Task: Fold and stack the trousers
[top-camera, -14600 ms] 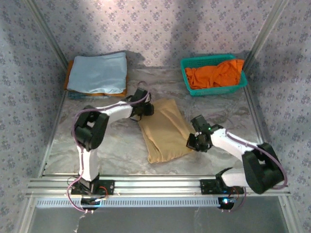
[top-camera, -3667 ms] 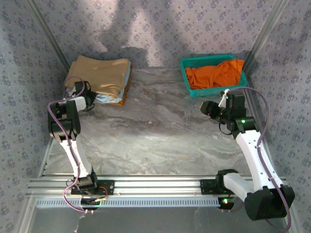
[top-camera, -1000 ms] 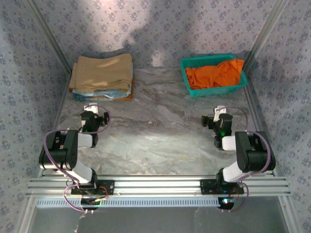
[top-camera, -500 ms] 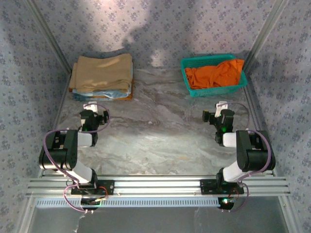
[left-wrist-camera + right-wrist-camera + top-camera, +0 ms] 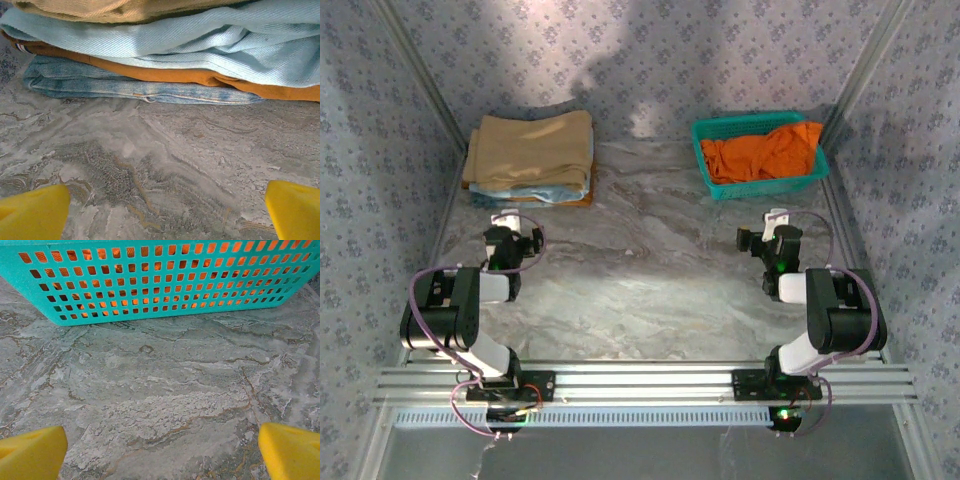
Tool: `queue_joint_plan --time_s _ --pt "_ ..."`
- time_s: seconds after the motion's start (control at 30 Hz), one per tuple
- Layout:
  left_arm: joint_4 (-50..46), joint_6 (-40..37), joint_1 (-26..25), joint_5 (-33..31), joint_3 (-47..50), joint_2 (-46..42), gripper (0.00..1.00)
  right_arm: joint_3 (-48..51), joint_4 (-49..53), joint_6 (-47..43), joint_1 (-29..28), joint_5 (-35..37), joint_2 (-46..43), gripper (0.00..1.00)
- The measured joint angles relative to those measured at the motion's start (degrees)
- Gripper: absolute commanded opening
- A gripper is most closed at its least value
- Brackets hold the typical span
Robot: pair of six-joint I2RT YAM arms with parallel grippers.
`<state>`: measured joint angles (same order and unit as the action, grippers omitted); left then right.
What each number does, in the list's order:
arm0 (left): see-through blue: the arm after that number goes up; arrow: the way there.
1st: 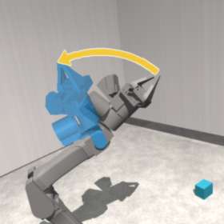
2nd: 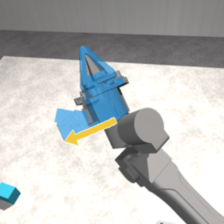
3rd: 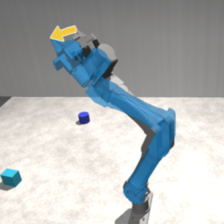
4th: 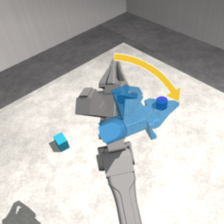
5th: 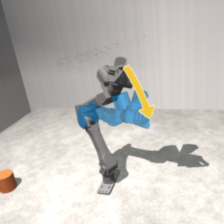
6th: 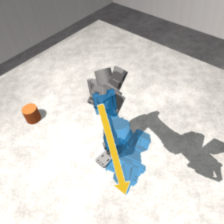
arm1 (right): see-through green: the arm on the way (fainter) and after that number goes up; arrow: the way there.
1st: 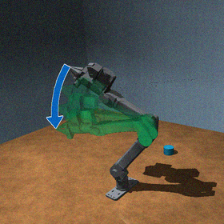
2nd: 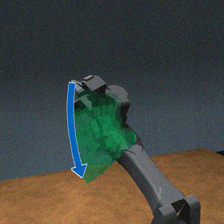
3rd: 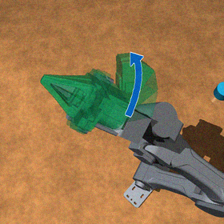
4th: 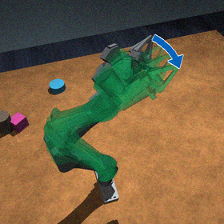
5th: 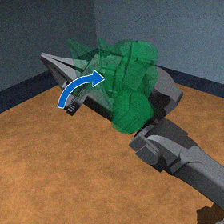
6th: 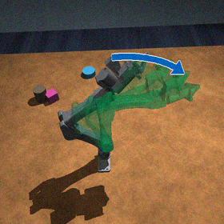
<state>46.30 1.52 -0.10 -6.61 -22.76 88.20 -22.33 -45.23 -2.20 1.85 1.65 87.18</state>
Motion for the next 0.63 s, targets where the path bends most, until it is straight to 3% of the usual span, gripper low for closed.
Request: queue_joint_plan --time_s 0.63 --pt "-0.2 0.0 0.5 1.3 0.0 0.0 1.0 0.0 0.0 0.0 0.0 0.0 0.0 1.0"
